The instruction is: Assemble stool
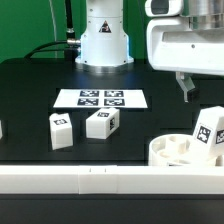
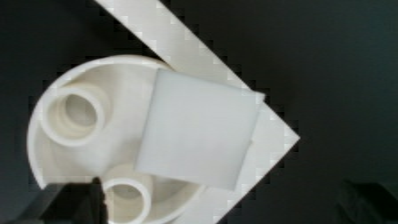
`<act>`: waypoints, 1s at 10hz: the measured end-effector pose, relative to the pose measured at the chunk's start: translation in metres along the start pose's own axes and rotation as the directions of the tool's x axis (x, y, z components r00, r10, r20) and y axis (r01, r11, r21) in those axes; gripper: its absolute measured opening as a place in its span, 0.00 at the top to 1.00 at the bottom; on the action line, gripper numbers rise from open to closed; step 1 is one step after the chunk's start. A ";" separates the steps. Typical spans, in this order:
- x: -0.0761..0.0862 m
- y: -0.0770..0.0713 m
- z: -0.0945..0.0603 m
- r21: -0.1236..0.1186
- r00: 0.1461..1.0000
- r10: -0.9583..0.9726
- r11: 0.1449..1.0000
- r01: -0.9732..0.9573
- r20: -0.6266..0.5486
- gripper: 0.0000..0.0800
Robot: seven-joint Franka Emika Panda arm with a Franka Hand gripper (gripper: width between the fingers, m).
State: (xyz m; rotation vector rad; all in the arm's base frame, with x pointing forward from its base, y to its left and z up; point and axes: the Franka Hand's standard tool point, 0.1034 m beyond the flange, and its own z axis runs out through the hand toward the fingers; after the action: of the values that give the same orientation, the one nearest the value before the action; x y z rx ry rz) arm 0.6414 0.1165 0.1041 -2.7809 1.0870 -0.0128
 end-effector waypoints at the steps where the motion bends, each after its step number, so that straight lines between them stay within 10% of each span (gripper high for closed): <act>1: -0.004 0.000 0.000 -0.029 0.993 -0.119 0.992 0.119 0.003 0.19; 8: -0.003 0.000 -0.002 -0.064 0.730 -0.683 0.727 0.683 0.022 0.19; 10: -0.004 0.001 0.000 -0.084 0.544 -0.838 0.540 0.838 0.040 0.19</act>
Offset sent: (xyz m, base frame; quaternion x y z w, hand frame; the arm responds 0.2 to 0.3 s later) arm 0.0002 0.0020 0.0041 -0.0339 0.0223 -0.3361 0.9410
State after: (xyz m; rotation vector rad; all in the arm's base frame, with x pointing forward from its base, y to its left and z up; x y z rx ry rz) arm 0.6377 0.1184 0.1045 -3.0718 -0.3861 -0.0823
